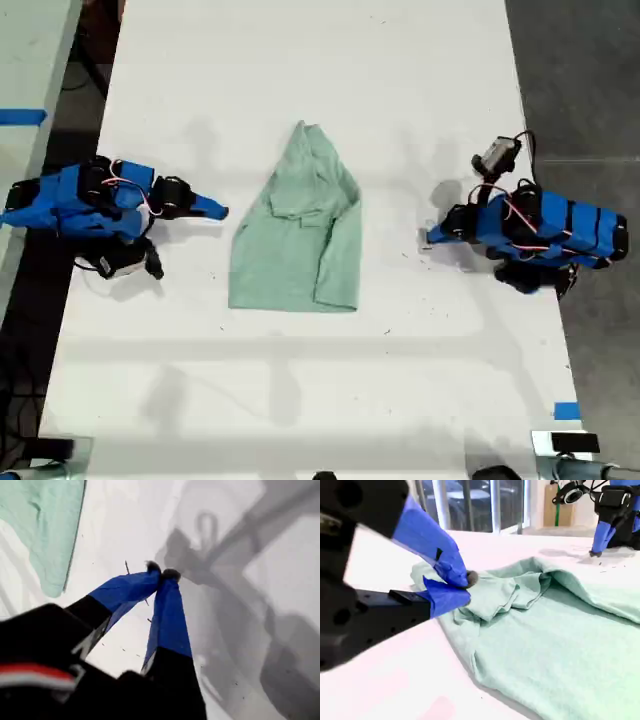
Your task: Fold t shirt
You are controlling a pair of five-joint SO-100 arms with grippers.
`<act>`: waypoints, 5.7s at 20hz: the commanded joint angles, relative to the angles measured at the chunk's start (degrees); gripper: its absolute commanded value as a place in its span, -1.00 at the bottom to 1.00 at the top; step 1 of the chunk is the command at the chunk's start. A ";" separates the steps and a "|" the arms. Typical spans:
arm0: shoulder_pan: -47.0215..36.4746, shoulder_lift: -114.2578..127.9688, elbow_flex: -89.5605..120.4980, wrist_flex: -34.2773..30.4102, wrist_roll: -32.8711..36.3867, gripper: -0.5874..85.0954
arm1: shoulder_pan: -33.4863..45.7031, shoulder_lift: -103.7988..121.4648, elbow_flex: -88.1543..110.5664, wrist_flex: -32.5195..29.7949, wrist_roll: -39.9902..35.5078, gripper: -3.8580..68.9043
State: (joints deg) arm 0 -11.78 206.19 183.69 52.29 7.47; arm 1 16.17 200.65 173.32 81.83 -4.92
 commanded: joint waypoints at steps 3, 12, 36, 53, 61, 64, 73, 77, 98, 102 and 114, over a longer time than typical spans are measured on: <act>1.93 0.44 0.53 -0.09 -1.85 -0.99 | -0.44 0.35 0.97 0.00 0.88 -0.84; 2.46 -32.43 -12.66 -8.61 -6.59 -0.99 | -0.09 0.35 1.05 0.00 0.79 -0.84; 15.82 -107.67 -59.06 -2.02 -28.39 -0.97 | -0.09 0.35 1.05 -0.09 0.53 -0.84; 8.00 -106.00 -82.35 -6.68 -8.00 -0.99 | -0.09 0.35 1.05 -0.09 0.44 -0.84; 11.43 -141.59 -118.48 -4.04 -0.88 -0.41 | -0.09 0.35 1.05 -0.09 0.35 -0.84; 10.28 -139.31 -121.99 4.39 -1.05 -0.99 | -0.09 0.35 0.97 -0.09 0.26 -0.84; 7.21 -91.58 -93.16 10.90 -2.64 -0.99 | -0.09 0.35 0.97 -0.09 0.26 -0.84; 7.65 -63.98 -51.94 -7.56 -7.12 -0.99 | 0.00 0.35 0.97 -0.09 0.26 -0.84; 0.18 -0.26 1.49 -4.39 -4.13 -0.99 | -0.18 0.35 1.14 -0.18 0.97 -0.84; 0.09 -0.26 1.49 -4.22 -4.13 -0.99 | -0.18 0.35 1.14 -0.18 0.97 -0.84; 0.00 -0.26 1.49 -4.04 -4.39 -0.99 | -0.18 0.35 1.14 -0.18 0.88 -0.84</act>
State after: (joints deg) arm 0 -11.16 205.66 184.66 48.08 3.25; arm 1 16.17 200.65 173.50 81.83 -4.83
